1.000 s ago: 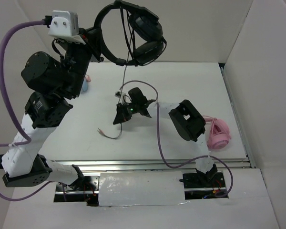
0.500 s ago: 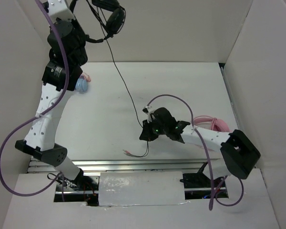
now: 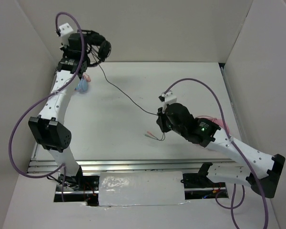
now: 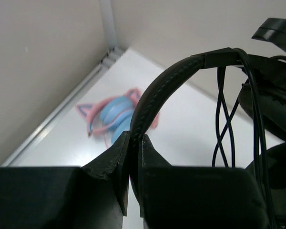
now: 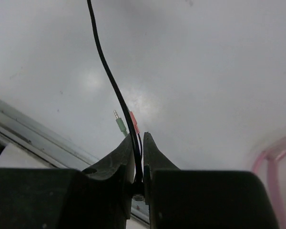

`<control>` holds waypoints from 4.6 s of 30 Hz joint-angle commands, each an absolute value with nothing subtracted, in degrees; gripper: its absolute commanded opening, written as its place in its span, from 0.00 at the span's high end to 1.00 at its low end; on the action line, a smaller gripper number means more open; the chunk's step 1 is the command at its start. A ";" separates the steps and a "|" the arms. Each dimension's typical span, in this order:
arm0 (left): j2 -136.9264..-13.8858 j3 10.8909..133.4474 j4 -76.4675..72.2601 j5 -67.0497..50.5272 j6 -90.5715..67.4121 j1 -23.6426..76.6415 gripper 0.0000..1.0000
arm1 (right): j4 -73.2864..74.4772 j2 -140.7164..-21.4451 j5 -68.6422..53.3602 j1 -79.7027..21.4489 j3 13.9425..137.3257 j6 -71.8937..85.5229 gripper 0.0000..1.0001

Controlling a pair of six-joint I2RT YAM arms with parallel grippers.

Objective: Wrap the headphones

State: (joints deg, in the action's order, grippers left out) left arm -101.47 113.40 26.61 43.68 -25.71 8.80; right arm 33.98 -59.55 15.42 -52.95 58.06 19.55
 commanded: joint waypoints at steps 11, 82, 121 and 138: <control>-99.14 87.72 13.10 36.76 -20.49 16.34 1.00 | 25.60 -58.36 50.36 -62.93 80.33 -11.99 1.00; -67.06 104.05 17.14 12.22 -7.12 49.48 1.00 | -41.64 -105.63 -42.98 -30.22 68.28 21.76 0.38; -82.70 94.59 11.78 48.19 -19.41 23.75 1.00 | 13.51 -49.05 15.35 -54.58 41.11 16.80 1.00; -76.92 59.08 -7.10 29.71 -8.63 29.69 1.00 | 19.33 -66.43 14.08 -52.12 75.14 -13.80 1.00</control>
State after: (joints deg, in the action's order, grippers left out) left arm -82.02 61.63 3.99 33.43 -12.27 27.49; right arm 18.96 -64.27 16.08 -53.76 70.04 -7.97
